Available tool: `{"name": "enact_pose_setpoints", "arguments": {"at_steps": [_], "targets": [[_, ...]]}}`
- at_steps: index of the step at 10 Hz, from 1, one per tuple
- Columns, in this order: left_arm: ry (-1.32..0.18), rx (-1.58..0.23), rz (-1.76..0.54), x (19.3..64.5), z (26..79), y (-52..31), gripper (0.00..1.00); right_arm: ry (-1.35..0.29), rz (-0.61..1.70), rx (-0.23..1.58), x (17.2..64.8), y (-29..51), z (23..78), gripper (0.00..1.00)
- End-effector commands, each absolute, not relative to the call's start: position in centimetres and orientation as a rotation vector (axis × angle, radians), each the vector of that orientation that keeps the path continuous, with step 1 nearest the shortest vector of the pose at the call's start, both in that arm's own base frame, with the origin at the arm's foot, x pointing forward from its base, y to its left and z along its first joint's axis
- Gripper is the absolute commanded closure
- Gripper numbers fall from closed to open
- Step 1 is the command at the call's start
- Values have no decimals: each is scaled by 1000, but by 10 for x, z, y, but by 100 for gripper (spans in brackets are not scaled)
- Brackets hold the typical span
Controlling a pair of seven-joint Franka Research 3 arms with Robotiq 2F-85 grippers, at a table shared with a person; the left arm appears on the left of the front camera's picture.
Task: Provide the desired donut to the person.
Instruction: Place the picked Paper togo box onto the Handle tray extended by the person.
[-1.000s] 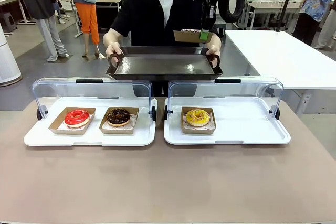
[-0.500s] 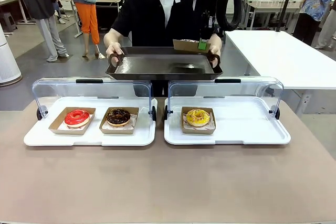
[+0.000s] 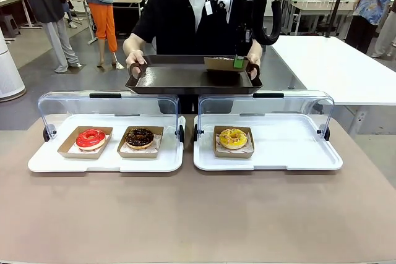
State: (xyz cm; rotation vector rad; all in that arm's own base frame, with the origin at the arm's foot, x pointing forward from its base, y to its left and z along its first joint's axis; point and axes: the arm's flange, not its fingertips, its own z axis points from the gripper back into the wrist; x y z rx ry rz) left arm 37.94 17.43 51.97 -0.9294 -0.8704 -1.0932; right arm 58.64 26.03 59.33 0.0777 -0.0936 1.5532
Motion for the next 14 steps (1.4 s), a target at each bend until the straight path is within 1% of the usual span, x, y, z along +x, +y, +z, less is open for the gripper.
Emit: {"name": "enact_pose_setpoints", "arguments": {"at_steps": [1,4,8,9,10,11,12,14], "targets": [[-890,-937,-1100,379,521,175,0,-69,1581,105,594,260,598,99],[-890,-937,-1100,379,521,175,0,-22,1588,116,597,260,591,99],[-890,-937,-1100,379,521,175,0,-1,1589,127,598,261,582,99],[-890,-937,-1100,379,521,175,0,0,1589,128,598,261,583,80],[-890,-937,-1100,379,521,175,0,-3,1590,128,598,261,584,55],[-890,-937,-1100,379,521,175,0,-5,1589,127,598,262,584,20],[-890,-937,-1100,379,521,175,0,-6,1588,128,598,262,584,0],[-890,-937,-1100,379,521,175,0,-9,1587,126,599,262,584,0]]}}
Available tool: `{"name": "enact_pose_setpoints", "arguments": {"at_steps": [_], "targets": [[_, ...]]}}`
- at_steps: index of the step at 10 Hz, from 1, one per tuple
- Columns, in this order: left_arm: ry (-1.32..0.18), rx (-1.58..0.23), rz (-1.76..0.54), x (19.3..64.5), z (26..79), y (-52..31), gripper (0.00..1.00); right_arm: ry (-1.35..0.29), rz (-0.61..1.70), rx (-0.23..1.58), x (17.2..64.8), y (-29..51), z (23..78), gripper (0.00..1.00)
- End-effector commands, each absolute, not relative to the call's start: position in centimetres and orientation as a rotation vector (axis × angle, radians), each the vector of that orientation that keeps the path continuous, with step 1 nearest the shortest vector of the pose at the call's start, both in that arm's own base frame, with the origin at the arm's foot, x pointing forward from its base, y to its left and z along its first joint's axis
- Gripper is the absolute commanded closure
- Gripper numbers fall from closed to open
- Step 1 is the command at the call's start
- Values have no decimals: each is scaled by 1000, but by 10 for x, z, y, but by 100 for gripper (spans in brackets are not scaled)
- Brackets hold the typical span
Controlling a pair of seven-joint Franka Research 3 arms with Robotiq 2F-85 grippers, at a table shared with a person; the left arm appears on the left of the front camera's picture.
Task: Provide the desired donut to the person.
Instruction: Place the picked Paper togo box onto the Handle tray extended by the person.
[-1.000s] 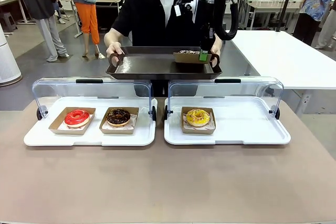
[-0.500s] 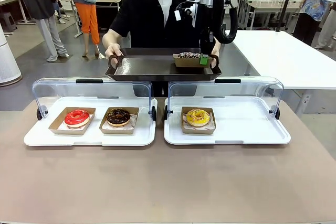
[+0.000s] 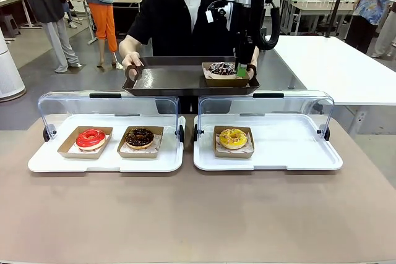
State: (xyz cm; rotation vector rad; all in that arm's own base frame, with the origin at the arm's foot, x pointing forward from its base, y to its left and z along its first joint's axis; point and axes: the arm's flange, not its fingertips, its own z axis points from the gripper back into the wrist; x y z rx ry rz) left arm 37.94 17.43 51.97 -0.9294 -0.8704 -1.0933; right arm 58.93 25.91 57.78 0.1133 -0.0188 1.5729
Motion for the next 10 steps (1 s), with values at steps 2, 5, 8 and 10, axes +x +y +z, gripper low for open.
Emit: {"name": "enact_pose_setpoints", "arguments": {"at_steps": [2,5,8,10], "targets": [[-890,-937,-1100,379,521,175,0,-8,1588,122,598,262,584,0],[-890,-937,-1100,379,521,175,0,-10,1592,117,598,262,584,0],[-890,-937,-1100,379,521,175,0,-16,1595,121,597,259,584,0],[-890,-937,-1100,379,521,175,0,-26,1586,115,568,244,602,0]]}}
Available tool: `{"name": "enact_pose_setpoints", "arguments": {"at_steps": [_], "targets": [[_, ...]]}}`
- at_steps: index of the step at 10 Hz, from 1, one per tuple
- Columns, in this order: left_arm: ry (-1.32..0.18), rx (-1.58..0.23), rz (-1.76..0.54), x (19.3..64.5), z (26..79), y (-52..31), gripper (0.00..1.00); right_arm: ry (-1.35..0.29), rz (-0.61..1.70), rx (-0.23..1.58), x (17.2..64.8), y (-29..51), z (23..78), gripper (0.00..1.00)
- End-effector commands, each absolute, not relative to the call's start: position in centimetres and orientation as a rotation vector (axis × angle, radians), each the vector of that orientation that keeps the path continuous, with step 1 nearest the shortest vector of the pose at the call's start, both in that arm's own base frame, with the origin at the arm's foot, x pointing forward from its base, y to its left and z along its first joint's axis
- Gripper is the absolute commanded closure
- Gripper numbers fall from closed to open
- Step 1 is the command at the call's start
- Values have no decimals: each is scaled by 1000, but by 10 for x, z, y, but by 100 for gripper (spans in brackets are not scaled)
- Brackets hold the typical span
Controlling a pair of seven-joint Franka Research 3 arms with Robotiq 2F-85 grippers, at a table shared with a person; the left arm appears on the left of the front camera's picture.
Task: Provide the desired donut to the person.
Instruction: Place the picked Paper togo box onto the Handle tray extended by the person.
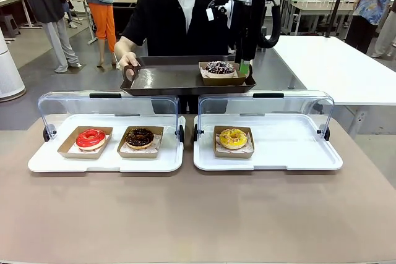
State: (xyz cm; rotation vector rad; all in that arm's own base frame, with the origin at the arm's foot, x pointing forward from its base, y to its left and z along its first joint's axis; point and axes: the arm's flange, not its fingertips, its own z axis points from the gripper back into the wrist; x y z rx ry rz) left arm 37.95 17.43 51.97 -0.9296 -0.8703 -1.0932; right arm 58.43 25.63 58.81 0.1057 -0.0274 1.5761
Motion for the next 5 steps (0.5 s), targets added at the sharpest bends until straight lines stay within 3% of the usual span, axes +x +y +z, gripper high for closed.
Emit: {"name": "enact_pose_setpoints", "arguments": {"at_steps": [1,5], "targets": [[-890,-937,-1100,379,521,175,0,-38,1587,102,548,229,612,0],[-890,-937,-1100,379,521,175,0,-138,1536,85,454,137,633,0]]}}
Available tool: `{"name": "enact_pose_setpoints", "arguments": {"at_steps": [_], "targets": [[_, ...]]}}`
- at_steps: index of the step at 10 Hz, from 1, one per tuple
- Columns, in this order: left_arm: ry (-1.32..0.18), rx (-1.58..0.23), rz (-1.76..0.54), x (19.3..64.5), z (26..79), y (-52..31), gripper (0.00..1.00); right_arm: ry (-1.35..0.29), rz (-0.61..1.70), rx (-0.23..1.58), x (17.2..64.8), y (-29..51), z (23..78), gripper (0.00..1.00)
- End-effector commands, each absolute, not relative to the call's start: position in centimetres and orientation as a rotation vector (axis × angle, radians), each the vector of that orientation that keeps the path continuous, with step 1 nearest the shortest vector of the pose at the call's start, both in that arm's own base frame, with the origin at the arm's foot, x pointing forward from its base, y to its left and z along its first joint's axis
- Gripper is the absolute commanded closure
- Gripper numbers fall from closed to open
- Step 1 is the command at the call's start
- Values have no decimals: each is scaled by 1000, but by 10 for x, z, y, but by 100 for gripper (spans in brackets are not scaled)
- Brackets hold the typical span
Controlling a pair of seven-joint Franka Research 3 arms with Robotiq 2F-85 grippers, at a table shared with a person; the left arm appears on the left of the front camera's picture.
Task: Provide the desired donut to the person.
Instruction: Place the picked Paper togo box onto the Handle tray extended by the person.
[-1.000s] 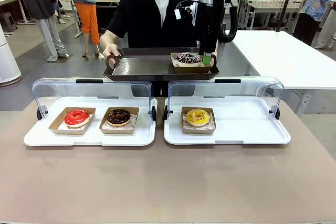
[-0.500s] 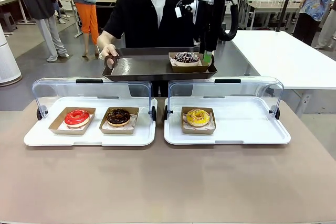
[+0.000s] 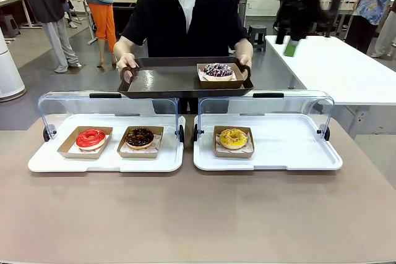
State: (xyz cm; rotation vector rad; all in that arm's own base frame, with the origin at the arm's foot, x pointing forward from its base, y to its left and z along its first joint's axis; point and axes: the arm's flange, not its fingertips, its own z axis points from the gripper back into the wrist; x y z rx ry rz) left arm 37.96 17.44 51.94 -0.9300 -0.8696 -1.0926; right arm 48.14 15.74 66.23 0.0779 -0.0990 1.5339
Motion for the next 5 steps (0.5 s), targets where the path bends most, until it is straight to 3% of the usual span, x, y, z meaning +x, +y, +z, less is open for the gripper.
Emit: {"name": "enact_pose_setpoints", "arguments": {"at_steps": [1,5], "targets": [[-890,-937,-1100,379,521,175,0,-158,1512,92,440,118,626,0],[-890,-937,-1100,379,521,175,0,-212,1415,142,410,69,582,0]]}}
